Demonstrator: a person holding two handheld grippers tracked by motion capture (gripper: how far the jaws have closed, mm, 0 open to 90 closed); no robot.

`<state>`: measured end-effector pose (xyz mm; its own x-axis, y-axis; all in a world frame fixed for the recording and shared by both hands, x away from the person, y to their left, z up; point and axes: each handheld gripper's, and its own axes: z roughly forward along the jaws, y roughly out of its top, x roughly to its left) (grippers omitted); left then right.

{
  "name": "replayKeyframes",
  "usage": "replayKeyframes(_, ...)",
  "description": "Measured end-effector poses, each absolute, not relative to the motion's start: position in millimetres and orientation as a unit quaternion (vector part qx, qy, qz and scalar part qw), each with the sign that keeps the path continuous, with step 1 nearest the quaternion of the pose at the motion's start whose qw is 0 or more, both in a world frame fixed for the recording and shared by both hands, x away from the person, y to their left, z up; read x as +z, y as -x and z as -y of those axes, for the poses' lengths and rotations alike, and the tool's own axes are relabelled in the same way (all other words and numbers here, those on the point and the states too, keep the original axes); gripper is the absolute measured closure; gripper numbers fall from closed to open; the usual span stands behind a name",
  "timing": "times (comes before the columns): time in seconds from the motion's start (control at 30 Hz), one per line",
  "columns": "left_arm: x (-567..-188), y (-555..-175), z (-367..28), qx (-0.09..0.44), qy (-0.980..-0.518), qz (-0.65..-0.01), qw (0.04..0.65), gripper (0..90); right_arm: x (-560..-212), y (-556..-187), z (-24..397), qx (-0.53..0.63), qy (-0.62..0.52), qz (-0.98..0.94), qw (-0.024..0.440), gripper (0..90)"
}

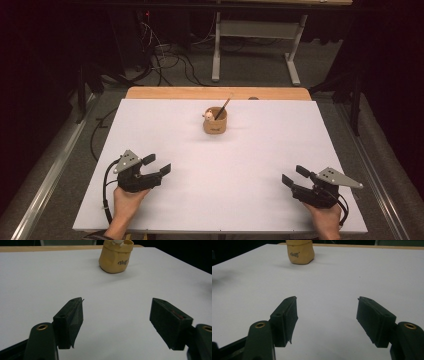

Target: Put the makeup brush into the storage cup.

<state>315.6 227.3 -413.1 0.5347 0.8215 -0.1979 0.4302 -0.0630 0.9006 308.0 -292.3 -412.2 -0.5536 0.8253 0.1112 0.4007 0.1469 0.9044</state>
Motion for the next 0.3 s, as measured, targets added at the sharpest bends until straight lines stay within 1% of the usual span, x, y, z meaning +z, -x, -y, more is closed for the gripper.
replayKeyframes(0.3,-413.4,-316.4,-227.3,0.186,-0.705,-0.445,0.520,27.8,-412.6,-308.6,292.4,0.496,-0.421,-0.729,0.212,35.2)
